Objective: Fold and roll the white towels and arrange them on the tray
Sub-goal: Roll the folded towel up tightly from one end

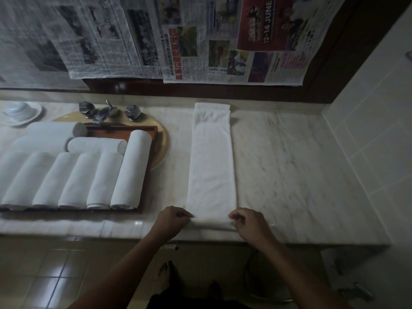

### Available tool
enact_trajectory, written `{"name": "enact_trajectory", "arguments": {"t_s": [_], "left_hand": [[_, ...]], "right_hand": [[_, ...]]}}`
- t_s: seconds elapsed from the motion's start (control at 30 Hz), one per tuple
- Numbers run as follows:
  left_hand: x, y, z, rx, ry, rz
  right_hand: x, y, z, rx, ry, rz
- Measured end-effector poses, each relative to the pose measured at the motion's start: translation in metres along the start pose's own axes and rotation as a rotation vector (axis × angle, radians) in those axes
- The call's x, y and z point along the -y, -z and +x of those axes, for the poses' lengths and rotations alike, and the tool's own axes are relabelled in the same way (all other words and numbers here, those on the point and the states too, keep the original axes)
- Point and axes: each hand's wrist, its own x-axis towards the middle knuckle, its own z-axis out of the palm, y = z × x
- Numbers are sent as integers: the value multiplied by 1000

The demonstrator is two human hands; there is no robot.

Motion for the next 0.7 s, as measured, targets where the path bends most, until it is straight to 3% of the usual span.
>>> {"name": "enact_trajectory", "arguments": {"t_s": [0.17, 0.33, 0.7], "left_hand": [[-5, -11, -5, -215, -151, 110], [6, -30, -9, -140, -491, 435], [10, -28, -3, -121, -528, 505]], "right_hand": [[4, -10, 0, -88, 176, -142], [4, -25, -10, -96, 276, -294], [1, -15, -6, -52, 364, -417]]}}
